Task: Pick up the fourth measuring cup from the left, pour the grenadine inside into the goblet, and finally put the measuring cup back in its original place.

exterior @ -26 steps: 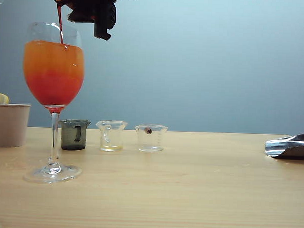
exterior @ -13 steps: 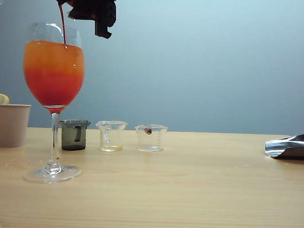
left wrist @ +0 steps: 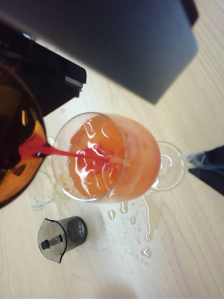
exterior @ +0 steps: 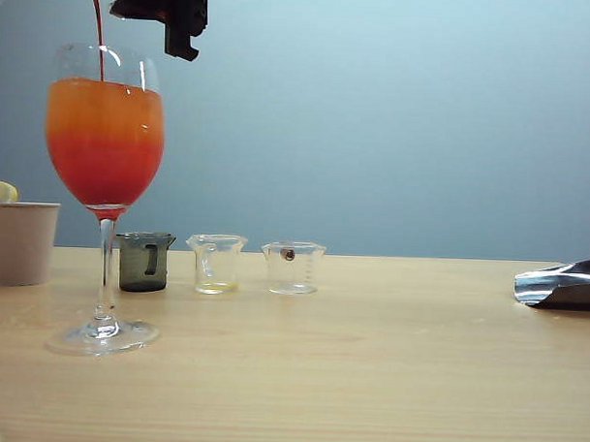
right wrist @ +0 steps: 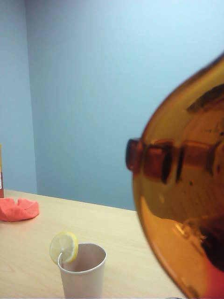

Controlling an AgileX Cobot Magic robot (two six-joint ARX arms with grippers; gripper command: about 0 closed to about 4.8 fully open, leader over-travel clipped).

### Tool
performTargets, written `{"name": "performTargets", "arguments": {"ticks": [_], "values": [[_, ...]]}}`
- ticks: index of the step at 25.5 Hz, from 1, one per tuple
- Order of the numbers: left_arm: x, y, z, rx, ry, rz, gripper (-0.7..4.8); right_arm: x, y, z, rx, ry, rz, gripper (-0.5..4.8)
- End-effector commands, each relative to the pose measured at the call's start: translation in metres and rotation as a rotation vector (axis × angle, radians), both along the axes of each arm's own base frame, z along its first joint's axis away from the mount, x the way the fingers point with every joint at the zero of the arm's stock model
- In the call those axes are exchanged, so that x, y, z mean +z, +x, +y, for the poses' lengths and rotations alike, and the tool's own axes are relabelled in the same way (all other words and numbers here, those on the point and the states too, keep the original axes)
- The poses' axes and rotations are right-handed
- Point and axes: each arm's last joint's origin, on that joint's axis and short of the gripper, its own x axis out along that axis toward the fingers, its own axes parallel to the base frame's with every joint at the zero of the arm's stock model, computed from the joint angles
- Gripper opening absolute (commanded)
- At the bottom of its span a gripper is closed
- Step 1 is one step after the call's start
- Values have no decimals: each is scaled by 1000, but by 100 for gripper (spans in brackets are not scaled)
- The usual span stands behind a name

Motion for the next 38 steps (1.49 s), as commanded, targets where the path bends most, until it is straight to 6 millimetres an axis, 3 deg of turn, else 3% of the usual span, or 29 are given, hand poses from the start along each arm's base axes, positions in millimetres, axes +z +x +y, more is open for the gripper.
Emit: {"name": "performTargets", "arguments": {"ticks": [1,38], "values": [[7,-2,1,2,-8,-28,-6,8,-2,0,3,26,-35,229],[6,-3,3,-10,55,-28,-6,16,-3,1,40,-124,-357,229]]}}
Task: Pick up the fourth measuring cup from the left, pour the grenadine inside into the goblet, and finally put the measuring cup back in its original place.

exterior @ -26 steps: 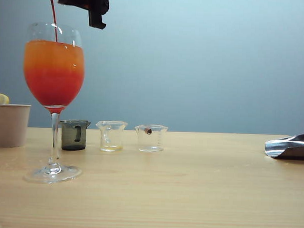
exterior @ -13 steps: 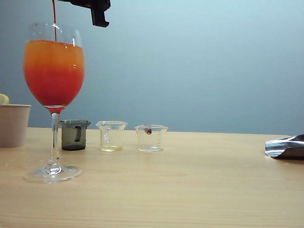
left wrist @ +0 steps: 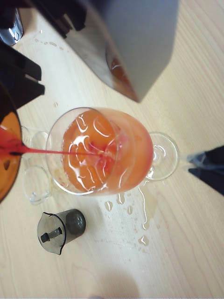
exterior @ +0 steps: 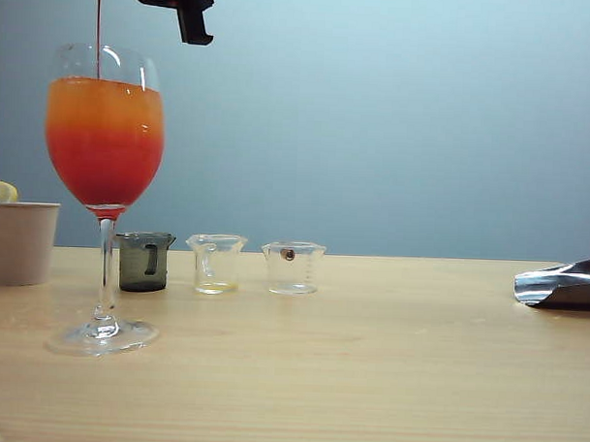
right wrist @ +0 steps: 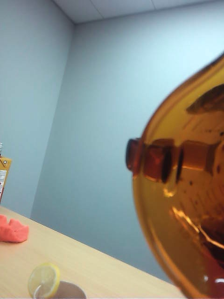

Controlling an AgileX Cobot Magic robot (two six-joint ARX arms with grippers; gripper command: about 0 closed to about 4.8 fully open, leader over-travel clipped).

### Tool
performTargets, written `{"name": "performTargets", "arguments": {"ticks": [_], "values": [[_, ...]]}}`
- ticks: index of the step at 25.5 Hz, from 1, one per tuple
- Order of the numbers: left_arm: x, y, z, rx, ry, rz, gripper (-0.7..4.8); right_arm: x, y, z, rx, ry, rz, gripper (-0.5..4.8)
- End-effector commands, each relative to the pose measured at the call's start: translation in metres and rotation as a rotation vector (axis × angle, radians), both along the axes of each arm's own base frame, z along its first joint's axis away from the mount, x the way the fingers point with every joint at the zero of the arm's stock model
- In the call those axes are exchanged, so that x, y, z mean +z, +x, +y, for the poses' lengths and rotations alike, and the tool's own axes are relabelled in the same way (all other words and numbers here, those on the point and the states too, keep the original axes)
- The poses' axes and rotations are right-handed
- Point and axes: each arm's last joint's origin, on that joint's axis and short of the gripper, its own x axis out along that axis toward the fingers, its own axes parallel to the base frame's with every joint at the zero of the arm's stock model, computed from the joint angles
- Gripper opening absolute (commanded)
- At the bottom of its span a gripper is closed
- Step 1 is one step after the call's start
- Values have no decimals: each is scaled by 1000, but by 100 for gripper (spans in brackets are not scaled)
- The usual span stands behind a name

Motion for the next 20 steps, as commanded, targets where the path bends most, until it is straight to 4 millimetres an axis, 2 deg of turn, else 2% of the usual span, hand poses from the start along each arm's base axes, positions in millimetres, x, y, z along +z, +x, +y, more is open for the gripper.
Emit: {"name": "performTargets", "arguments": {"ticks": [1,20], "values": [[3,0,0,1,-3,-16,-6,8,-1,-1,0,1,-77,229],[3,0,0,-7,8,-22,-5,10,-2,-1,29,-45,-182,229]]}}
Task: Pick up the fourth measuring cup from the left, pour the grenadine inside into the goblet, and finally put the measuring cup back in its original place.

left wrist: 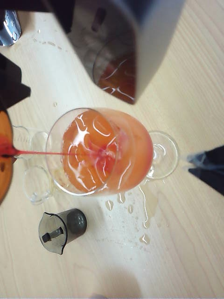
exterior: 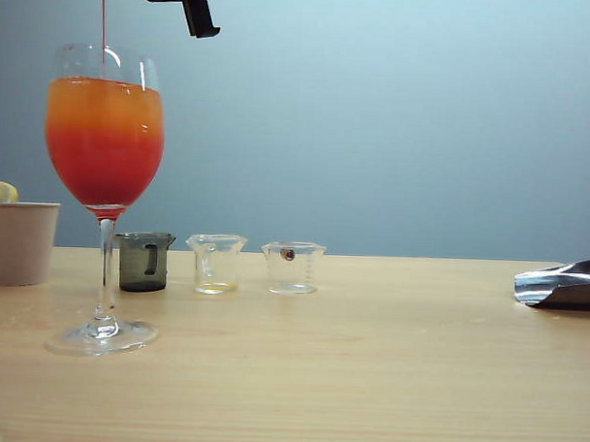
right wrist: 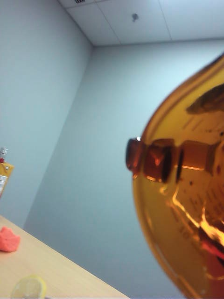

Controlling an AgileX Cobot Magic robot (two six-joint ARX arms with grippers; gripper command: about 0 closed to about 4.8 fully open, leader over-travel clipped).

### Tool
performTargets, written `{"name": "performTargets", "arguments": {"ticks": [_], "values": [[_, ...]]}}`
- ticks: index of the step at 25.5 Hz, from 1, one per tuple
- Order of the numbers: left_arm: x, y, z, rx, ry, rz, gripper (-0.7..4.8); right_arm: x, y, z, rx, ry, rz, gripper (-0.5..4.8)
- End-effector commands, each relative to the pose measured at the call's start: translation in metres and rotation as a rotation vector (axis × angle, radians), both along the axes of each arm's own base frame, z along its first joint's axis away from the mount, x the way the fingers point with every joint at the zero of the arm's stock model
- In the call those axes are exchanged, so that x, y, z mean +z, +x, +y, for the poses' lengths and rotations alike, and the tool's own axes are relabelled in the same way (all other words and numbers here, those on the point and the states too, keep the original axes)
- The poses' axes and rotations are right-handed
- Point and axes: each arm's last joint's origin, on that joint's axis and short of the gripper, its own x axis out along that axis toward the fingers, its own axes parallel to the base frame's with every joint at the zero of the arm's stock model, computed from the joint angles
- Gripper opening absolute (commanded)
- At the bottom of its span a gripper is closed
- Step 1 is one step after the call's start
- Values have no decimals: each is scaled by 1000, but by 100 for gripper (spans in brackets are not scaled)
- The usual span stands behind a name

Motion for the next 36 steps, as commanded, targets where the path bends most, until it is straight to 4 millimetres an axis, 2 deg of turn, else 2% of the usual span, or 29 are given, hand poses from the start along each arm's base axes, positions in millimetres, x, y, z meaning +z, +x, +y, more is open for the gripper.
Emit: {"name": "performTargets", "arguments": {"ticks": [1,24,36], "values": [[3,0,0,0,-1,-16,-5,8,-1,-1,6,8,-60,229],[3,0,0,-22,26,-34,-6,6,-2,0,5,-16,-65,229],[3,0,0,-22,23,-37,-6,5,-1,0,16,87,94,229]]}}
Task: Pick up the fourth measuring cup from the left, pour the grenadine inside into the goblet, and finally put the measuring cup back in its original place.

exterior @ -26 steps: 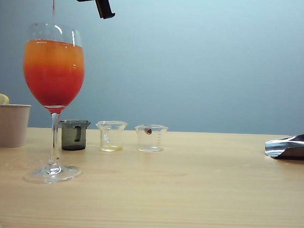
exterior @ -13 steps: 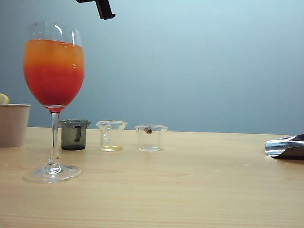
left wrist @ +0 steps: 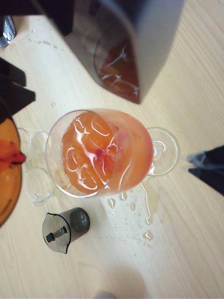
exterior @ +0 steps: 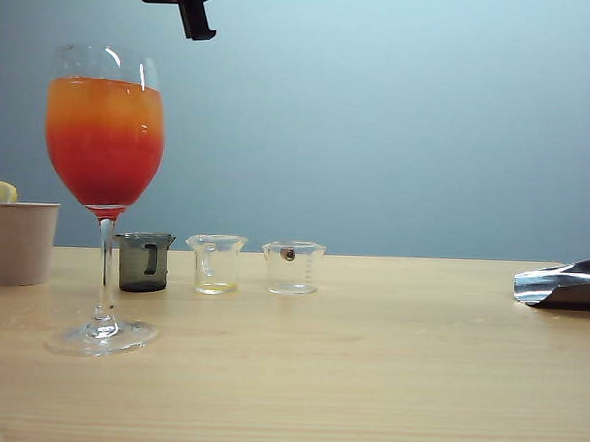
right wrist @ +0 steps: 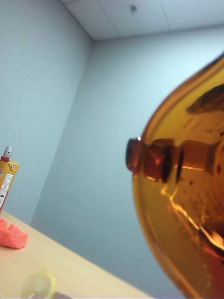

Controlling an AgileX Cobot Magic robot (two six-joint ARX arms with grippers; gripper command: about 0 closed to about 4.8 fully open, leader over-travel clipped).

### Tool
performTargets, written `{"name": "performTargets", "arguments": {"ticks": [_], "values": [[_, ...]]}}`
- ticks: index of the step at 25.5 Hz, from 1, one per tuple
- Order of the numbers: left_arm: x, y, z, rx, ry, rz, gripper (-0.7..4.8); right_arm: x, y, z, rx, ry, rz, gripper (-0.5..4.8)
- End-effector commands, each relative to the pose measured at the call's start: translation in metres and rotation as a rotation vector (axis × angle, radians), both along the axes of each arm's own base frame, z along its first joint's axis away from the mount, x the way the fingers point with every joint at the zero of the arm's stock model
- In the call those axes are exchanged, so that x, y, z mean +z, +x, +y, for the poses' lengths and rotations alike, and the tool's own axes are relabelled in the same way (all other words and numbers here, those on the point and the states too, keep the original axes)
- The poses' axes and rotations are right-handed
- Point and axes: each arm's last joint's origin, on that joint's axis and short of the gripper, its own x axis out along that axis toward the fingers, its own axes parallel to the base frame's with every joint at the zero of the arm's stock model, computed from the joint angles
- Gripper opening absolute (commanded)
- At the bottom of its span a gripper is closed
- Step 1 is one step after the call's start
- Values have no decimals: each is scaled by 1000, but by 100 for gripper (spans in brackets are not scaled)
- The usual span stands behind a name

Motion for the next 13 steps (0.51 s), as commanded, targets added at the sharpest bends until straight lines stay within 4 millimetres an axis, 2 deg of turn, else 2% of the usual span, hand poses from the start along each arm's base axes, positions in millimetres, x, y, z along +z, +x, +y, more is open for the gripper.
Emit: {"name": "performTargets", "arguments": {"ticks": [1,6,9,13], "values": [[3,0,0,2,-10,-19,-6,6,-1,-1,6,70,54,229],[3,0,0,2,-10,-19,-6,4,-1,-1,4,117,147,228],[3,0,0,2,-11,-19,-6,2,3,-3,-98,210,295,228],[4,0,0,5,-18,-23,-5,-3,3,-4,-102,251,422,228]]}}
